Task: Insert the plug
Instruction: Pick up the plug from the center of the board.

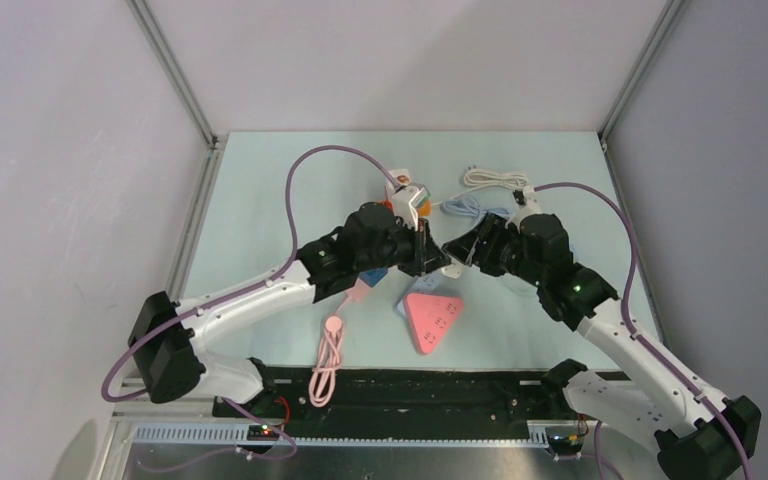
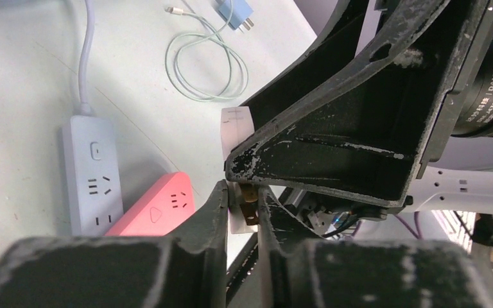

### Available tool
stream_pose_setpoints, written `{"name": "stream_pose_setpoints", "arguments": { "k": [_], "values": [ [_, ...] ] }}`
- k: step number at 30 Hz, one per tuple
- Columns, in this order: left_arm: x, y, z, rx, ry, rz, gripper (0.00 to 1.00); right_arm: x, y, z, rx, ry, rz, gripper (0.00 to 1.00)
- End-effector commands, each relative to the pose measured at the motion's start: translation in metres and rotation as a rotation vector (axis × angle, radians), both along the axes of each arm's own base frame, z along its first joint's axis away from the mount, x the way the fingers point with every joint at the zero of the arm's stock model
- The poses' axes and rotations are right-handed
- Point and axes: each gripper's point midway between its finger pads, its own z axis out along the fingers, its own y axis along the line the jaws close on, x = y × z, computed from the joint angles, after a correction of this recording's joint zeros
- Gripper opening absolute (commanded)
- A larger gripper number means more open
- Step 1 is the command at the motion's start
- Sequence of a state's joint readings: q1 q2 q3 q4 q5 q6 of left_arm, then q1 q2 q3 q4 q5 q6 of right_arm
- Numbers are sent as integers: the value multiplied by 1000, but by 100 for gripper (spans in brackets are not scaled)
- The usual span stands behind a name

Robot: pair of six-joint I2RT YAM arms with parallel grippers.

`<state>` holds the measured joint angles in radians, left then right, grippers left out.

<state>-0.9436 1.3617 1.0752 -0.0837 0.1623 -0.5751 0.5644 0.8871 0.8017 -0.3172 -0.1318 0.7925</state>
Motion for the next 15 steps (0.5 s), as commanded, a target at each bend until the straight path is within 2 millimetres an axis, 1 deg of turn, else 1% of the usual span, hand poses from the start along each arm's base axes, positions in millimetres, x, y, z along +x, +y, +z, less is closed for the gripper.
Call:
{"name": "stream_pose_setpoints", "arguments": {
  "k": [1,3,4,6,7,8,10,12,13,15],
  "values": [
    [3,1,9,-28,1,3,10,2,6,17,57,-35,21,4],
    [2,3,12,-37,3,0,4,2,7,18,67,-32,32,3],
    [2,4,14,-41,4,-1,5,0,8,18,72,-30,44,3],
    [1,7,18,-50,-2,-3,22,1,8,18,78,-27,49,3],
    [0,8,21,-57,-5,-7,39,1,8,18,79,-26,51,3],
    [-1,8,22,-58,-5,-10,51,2,8,19,81,-28,50,3],
    [-4,9,25,-68,-6,-24,63,2,8,20,86,-29,50,3],
    [-5,7,24,-67,-1,-36,69,3,9,19,87,-26,48,3],
    [-6,6,22,-65,4,-44,70,4,9,18,86,-24,45,3],
    [-6,3,16,-53,16,-54,67,6,10,15,81,-17,44,3]
  ]
}}
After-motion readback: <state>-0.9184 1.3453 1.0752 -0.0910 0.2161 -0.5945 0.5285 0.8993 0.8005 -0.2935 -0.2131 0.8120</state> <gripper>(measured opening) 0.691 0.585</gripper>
